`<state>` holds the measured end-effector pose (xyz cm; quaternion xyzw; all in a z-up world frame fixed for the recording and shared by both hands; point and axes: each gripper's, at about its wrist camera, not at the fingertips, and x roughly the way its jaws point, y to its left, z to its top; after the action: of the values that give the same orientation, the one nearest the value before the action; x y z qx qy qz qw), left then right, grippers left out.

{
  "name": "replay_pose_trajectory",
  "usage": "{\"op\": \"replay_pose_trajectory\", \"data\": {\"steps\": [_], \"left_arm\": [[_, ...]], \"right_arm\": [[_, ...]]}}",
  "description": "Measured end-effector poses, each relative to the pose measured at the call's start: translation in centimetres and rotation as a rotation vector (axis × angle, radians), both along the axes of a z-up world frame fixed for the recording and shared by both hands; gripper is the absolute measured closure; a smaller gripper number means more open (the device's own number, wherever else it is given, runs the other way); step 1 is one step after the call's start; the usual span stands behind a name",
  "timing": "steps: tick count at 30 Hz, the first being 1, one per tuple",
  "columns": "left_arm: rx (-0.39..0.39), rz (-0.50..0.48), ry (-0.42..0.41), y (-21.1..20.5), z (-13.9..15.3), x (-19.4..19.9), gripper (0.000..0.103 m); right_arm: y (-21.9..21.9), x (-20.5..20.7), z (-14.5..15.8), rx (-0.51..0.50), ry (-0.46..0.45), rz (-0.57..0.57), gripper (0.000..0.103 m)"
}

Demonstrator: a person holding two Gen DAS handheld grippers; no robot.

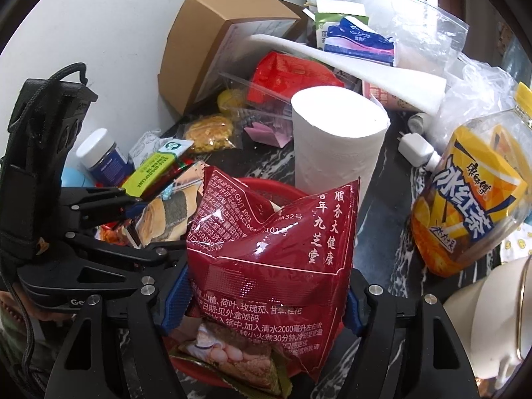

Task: Organize snacks
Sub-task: 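Open both grippers to drop the packet and red bag into the basket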

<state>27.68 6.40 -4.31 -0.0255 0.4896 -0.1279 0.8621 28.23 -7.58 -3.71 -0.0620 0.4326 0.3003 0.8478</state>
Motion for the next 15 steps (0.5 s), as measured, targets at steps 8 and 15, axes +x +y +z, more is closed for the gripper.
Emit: {"op": "replay_pose_trajectory", "data": {"steps": [8, 15], "left_arm": [[0.021, -0.026, 0.004, -0.1, 0.6, -0.2, 0.052], [-0.006, -0.038, 0.039, 0.2, 0.4, 0.1, 0.052]], "right_arm": [[-0.4, -0.4, 0.7, 0.01, 0.009, 0.009, 0.019], [-0.7, -1.1, 1.7, 0.031, -0.001, 0.026, 0.019]]}}
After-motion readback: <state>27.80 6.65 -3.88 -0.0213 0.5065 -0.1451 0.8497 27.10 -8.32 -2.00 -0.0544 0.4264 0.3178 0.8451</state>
